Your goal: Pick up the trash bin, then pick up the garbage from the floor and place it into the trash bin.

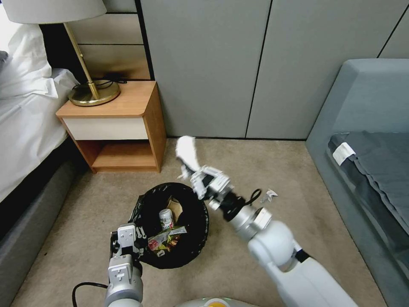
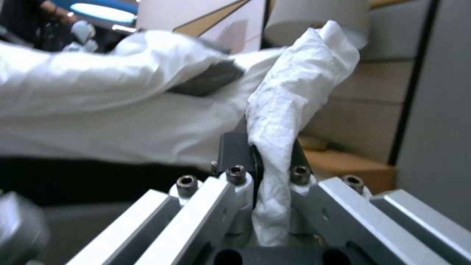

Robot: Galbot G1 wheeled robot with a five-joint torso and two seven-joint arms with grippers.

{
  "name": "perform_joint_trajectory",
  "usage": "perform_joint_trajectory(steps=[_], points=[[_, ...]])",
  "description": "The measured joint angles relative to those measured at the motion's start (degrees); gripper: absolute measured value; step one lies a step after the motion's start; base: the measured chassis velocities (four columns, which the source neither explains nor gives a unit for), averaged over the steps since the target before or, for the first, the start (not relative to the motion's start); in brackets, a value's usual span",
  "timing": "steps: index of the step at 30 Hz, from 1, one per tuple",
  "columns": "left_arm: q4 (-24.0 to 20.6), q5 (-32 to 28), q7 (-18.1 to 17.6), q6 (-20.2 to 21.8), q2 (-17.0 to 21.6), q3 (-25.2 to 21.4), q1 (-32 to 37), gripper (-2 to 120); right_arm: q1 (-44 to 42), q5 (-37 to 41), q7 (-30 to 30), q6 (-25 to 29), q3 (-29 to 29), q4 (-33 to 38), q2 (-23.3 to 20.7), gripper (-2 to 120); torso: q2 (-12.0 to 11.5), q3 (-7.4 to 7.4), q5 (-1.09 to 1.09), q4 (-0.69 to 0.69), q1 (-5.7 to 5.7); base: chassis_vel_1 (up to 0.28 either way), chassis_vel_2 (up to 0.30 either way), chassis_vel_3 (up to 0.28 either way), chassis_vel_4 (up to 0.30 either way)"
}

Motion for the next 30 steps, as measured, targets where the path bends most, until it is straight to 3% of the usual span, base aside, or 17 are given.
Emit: perform_joint_trajectory(steps=[8, 23, 30], points=[[0.0, 0.0, 0.0, 0.1, -0.1, 0.1, -0.2, 1, -1.9, -2.9, 0.1, 2.0, -3.3, -6.9, 1.0, 0, 0.0, 0.00, 0.01, -0.01, 0.00, 0.000, 0.000, 0.000, 0.000], [0.0, -0.3, -0.1, 0.1, 0.0, 0.0, -0.4, 1, -6.9, -6.1, -1.3, 4.2, -2.8, -10.2, 0.9, 0, 0.0, 0.00, 0.01, -0.01, 0.00, 0.000, 0.000, 0.000, 0.000], [0.0, 0.8, -0.2, -0.2, -0.6, 1.2, 0.3, 1, -7.7, -8.0, -1.4, 4.4, -2.0, -11.3, 0.6, 30, 0.0, 0.00, 0.01, 0.00, 0.00, 0.000, 0.000, 0.000, 0.000]])
